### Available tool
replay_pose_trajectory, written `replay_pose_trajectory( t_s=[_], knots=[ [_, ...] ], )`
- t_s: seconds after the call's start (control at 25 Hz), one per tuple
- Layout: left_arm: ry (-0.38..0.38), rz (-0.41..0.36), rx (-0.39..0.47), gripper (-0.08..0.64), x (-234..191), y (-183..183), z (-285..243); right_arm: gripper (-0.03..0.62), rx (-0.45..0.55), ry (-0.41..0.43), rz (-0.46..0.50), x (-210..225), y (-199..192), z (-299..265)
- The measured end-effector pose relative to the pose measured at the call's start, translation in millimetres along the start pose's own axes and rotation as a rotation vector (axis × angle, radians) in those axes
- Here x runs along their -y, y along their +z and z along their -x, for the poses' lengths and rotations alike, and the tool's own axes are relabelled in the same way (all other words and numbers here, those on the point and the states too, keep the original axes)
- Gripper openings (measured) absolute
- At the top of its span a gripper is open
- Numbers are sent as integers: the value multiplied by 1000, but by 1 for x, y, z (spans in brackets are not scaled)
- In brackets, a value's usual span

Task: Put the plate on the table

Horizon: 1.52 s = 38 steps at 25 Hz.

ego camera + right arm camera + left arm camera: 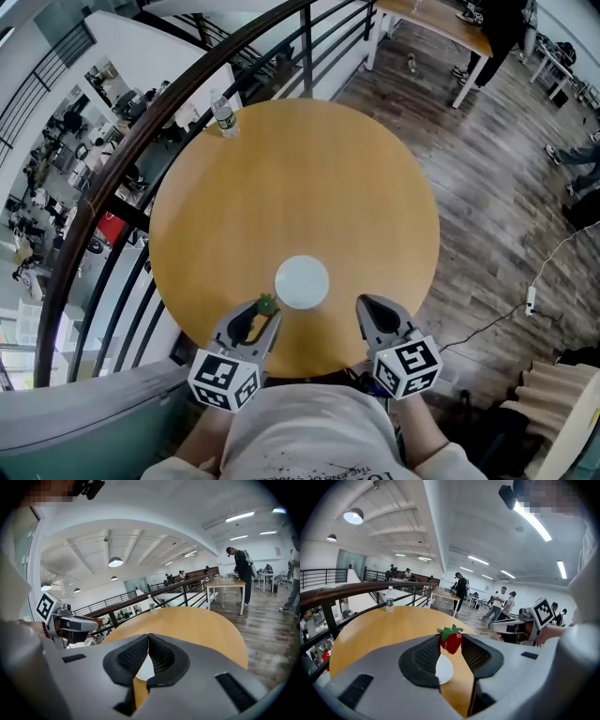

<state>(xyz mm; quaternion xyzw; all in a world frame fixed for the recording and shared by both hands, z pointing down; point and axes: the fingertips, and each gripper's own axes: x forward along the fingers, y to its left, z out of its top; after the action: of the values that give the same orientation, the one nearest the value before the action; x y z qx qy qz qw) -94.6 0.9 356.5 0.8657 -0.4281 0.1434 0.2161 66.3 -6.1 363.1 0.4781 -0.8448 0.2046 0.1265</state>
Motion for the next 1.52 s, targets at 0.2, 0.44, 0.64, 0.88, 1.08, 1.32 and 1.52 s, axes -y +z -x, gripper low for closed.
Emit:
replay_pose_trajectory(
  t_s=[0.2, 0.44, 0.64, 0.88, 1.08, 1.32, 1.52],
  knots=[
    [-14, 1, -26, 153, -4, -7, -11, 26, -15, -5, 24, 3, -3, -9],
    [-16, -6, -48, 153, -13, -12, -22, 26, -24, -12, 10, 9, -4, -17],
    [-11, -14, -73, 153, -22, -24, -33, 26, -24, -11, -1, 12, -9, -26],
    [-11, -63, -112, 153, -26, -34, -46, 26, -33, -8, -20, 13, -17, -36],
    [-25, -70, -134, 153, -25, -38, -62, 26, -39, -8, -32, 22, -24, -42],
    [-44, -79, -153, 153, -29, -47, -75, 26, -47, -19, -39, 29, -29, -47],
    [-60, -105, -184, 153, -30, -58, -83, 26, -57, -25, -47, 32, -34, -54]
  ],
)
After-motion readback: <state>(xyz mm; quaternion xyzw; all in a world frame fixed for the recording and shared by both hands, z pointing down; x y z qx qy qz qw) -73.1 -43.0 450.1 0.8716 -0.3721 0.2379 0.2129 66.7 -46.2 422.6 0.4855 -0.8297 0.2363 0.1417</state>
